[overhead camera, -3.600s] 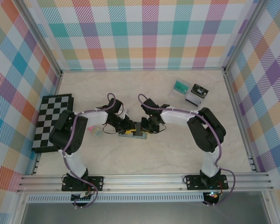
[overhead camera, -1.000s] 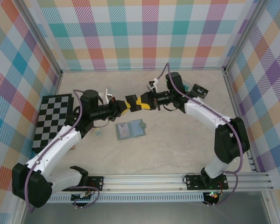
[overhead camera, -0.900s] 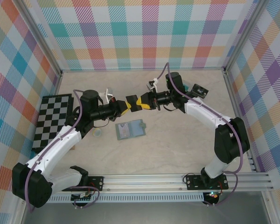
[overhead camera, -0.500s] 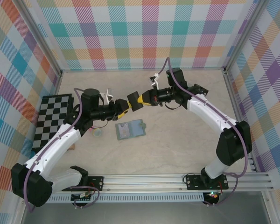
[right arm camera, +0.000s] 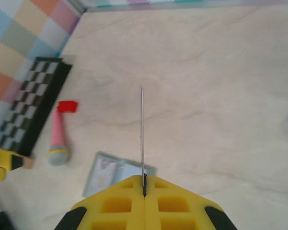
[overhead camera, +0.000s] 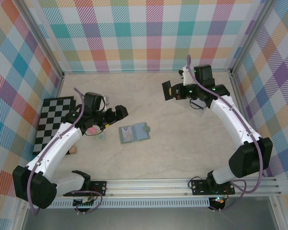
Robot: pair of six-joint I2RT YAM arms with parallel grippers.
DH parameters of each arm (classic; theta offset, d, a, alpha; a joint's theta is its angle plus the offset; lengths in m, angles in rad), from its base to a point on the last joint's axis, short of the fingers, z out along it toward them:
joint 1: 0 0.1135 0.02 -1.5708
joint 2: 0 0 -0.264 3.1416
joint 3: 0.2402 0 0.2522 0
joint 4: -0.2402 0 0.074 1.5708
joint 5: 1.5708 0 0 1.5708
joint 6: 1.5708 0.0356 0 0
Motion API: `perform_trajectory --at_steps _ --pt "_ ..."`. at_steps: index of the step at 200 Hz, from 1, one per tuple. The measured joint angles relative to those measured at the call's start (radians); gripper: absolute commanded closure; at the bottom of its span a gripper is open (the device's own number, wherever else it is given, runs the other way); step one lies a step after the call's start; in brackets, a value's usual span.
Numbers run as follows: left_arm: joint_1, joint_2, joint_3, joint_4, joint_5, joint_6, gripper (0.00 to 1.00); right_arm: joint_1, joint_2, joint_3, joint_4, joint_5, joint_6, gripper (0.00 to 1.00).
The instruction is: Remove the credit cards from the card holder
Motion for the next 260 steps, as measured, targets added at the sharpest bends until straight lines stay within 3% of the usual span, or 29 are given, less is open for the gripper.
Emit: perform_trajectory --at_steps 33,85,152,215,260 --pt "0.040 0.030 -0.037 -0.019 -0.018 0.031 0.00 -0.110 -0.028 -0.010 -0.007 0.035 -0.185 1.00" --pt "0.141 0.070 -0.064 0.029 0.060 0.043 0.00 -0.154 -0.002 -0.014 -0.016 0.208 -0.447 1.00" --pt "0.190 0.146 -0.063 0.032 0.137 0.117 0.00 -0.315 0.167 0.046 -0.040 0.215 -0.749 1.00" --pt "0.192 0.184 -0.036 0.012 0.189 0.158 0.00 -0.343 0.274 0.105 -0.061 0.206 -0.927 1.00" --pt "0.193 0.235 -0.036 0.009 0.209 0.164 0.00 -0.345 0.338 0.151 -0.061 0.267 -1.000 1.00"
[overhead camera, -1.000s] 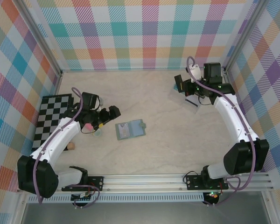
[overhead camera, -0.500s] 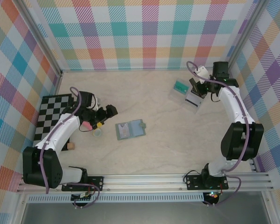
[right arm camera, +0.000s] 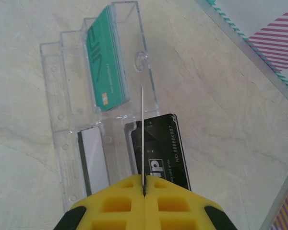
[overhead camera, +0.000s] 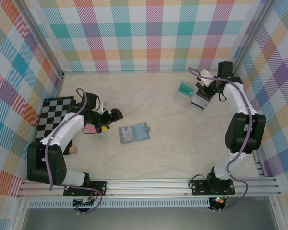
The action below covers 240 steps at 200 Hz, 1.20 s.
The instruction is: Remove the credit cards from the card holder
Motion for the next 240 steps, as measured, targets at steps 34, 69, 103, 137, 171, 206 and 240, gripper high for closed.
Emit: perform_trajectory --at_steps 34,69,103,137,171,206,240 --pt "0.000 0.019 0.000 0.000 0.003 0.002 0.00 -0.004 0.023 0.023 -0.015 0.031 -0.044 1.00" --pt "0.000 0.038 0.000 0.000 0.006 0.002 0.00 -0.004 0.023 0.027 -0.034 0.055 -0.090 1.00" --pt "0.000 0.042 0.000 0.001 0.006 0.002 0.00 -0.005 0.023 0.026 -0.033 0.089 -0.121 1.00" --pt "0.000 0.042 0.000 0.003 0.009 0.002 0.00 -0.012 0.024 0.026 -0.035 0.099 -0.146 1.00" --pt "0.000 0.042 0.000 0.003 0.018 0.002 0.00 -0.013 0.024 0.024 -0.044 0.098 -0.166 0.98" --pt "0.000 0.042 0.000 0.004 0.023 0.002 0.00 -0.013 0.028 0.012 -0.045 0.098 -0.169 0.94" --pt "0.000 0.042 0.000 0.004 0.025 0.002 0.00 -0.013 0.035 0.006 -0.044 0.093 -0.168 0.90"
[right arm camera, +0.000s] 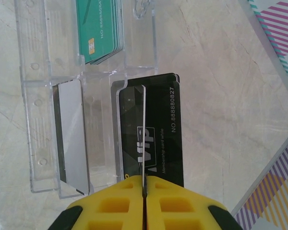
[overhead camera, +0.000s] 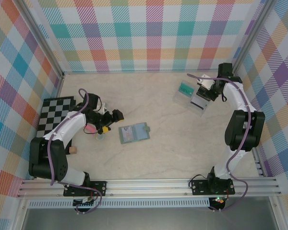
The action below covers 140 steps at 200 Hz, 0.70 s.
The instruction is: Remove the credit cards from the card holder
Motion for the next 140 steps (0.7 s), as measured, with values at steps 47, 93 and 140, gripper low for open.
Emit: perform_trajectory --at_steps 47,93,140 --pt "0.000 0.009 0.000 0.007 0.000 0.000 0.00 -0.002 0.008 0.000 0.020 -0.002 0.006 0.84" --pt "0.000 0.025 0.000 0.008 0.007 0.000 0.00 -0.003 0.037 0.000 0.023 -0.002 0.012 0.77" --pt "0.000 0.027 0.000 0.008 0.007 0.000 0.00 -0.004 0.037 0.000 0.069 0.018 0.049 0.67"
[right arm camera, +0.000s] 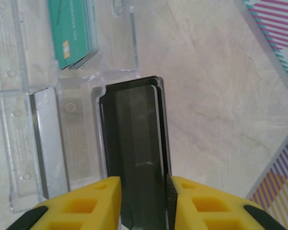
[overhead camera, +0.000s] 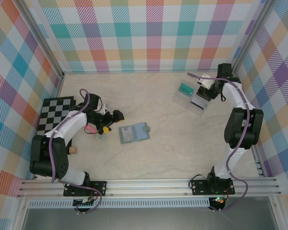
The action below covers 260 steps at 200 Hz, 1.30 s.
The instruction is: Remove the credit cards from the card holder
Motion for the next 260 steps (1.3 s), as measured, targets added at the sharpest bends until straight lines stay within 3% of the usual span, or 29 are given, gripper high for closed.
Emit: perform_trajectory --at_steps 116,167,200,260 --pt "0.000 0.000 -0.003 0.014 0.000 0.000 0.00 -0.006 -0.062 0.030 0.018 -0.056 0.143 0.64" --pt "0.000 -0.002 -0.019 0.018 0.000 -0.001 0.00 -0.013 -0.059 0.187 -0.046 0.041 0.521 0.66" --pt "0.000 -0.002 -0.027 0.019 0.000 -0.002 0.00 -0.021 -0.042 0.293 -0.114 0.083 0.779 0.55" --pt "0.000 -0.002 -0.028 0.023 0.017 -0.013 0.00 -0.022 0.021 0.232 -0.172 0.113 0.967 0.51"
